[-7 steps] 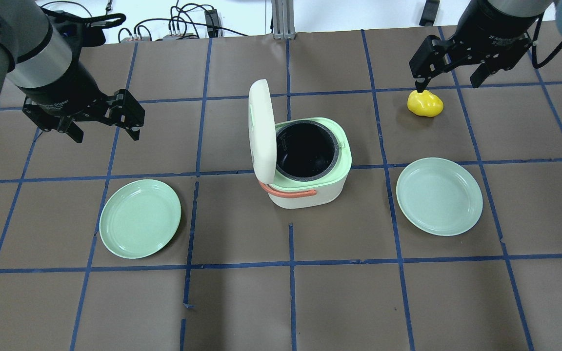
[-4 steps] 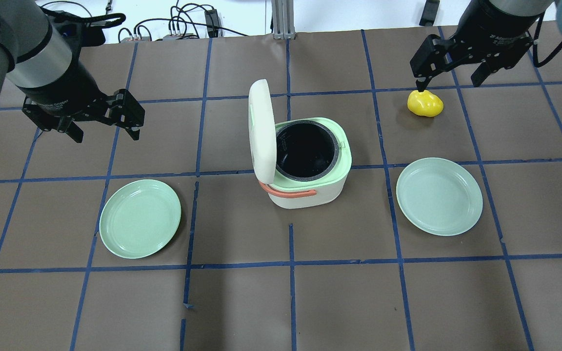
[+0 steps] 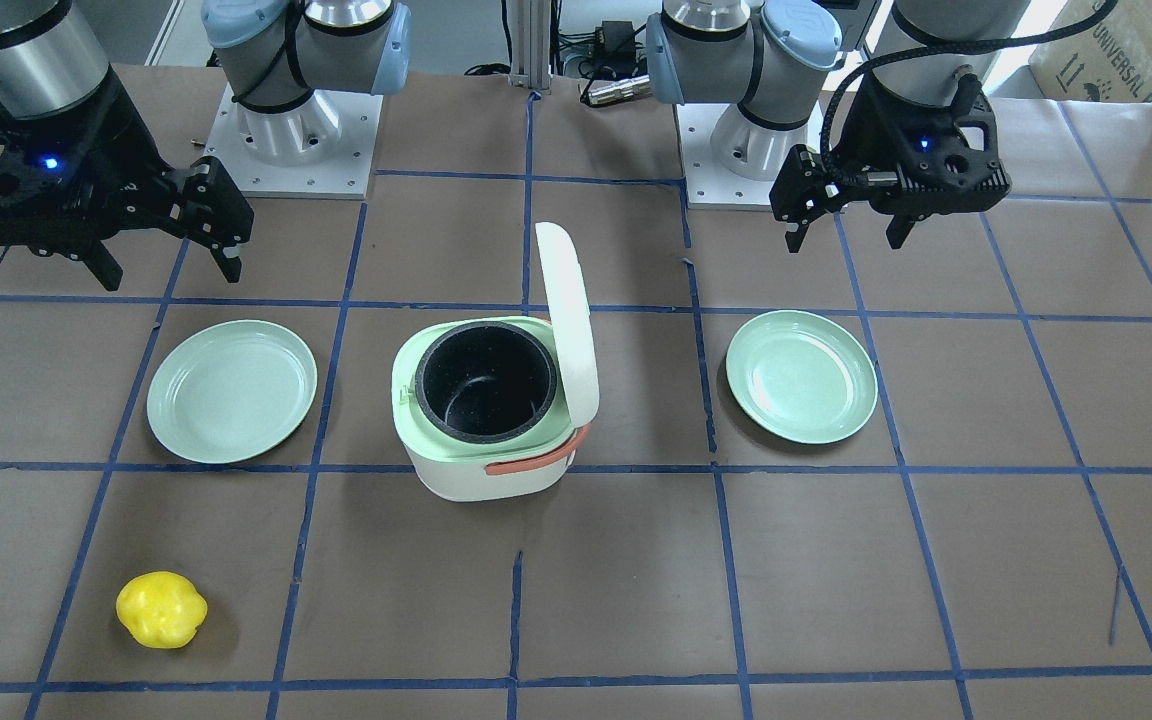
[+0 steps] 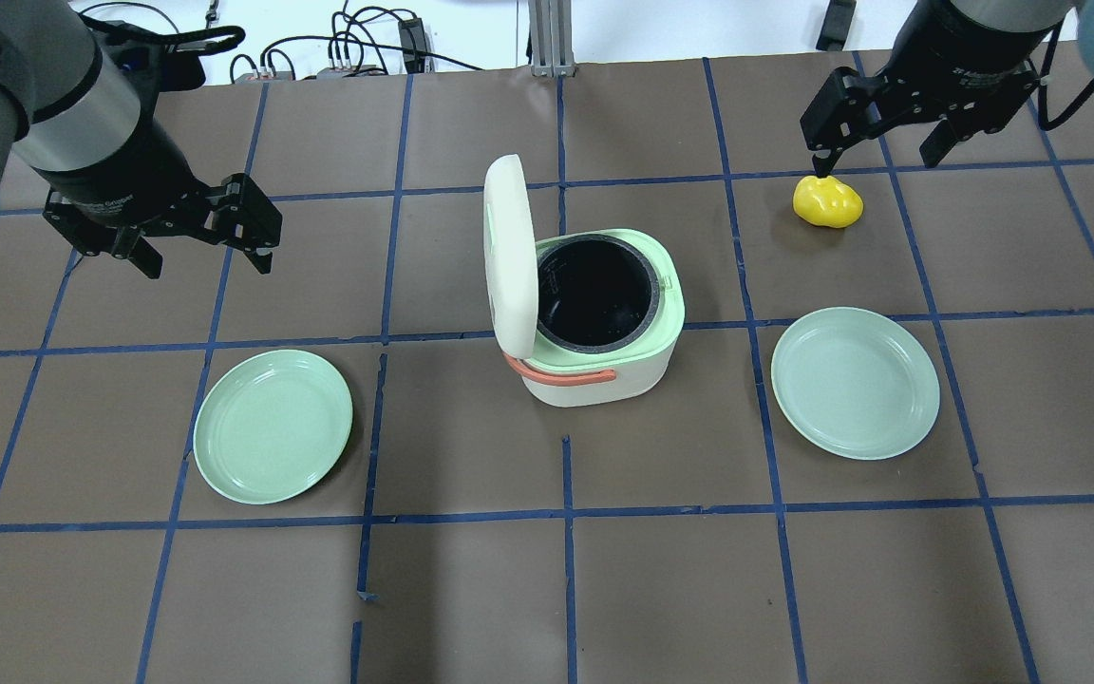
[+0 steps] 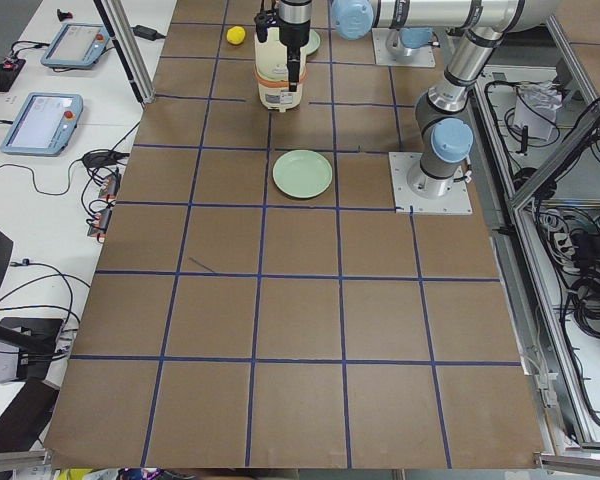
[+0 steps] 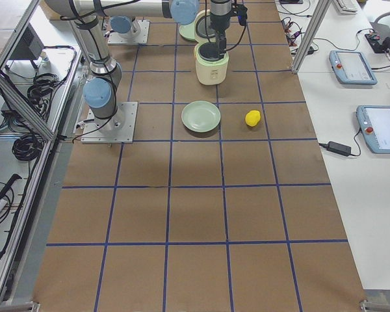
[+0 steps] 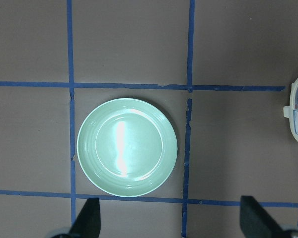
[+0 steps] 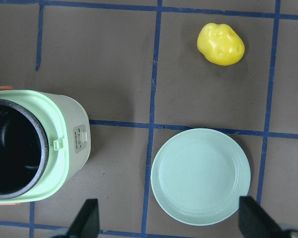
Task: Press rice cooker button
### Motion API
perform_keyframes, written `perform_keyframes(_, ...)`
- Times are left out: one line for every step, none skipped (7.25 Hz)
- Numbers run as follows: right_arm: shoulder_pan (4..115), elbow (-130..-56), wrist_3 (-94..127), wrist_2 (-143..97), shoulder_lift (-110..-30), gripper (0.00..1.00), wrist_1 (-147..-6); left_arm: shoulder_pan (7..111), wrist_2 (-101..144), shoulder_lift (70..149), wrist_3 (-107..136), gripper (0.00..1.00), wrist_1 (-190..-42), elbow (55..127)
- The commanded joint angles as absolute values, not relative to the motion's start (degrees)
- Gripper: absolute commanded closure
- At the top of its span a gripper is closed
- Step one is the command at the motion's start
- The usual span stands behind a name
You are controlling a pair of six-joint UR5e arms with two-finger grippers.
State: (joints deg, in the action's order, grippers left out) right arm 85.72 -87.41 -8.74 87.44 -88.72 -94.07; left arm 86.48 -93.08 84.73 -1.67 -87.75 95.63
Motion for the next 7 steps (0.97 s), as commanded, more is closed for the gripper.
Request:
perform_keyframes(85.8,-85.5,-8.9,87.5,-86.1,0.01,-95.3,86.5,-93.1,84.7,-1.7,0.00,-87.7,95.6)
perform_keyframes(85.8,-85.5,-8.7,87.5,-86.0,0.01,-95.1,86.5,-93.1,84.7,-1.7,0.00,-87.7,95.6)
perform_keyframes(85.9,-85.5,-8.5,87.4,-86.2,0.01,-95.2,86.5,-93.1,84.7,-1.7,0.00,-87.7,95.6)
perform_keyframes(86.0,-85.4,-8.5,87.4,-86.2,0.01,-95.2,86.5,-93.1,84.7,-1.7,0.00,-87.8,95.6)
perform_keyframes(86.0,-85.8,-8.5,87.4,-86.3,0.01,-95.2,86.5,-93.1,84.7,-1.7,0.00,-87.7,95.6)
perform_keyframes(86.0,-86.0,-8.6,87.4,-86.3,0.01,-95.2,86.5,-93.1,84.7,-1.7,0.00,-87.7,95.6)
perform_keyframes(86.0,-86.0,-8.6,87.4,-86.3,0.01,-95.2,86.5,-93.1,84.7,-1.7,0.00,-87.7,95.7)
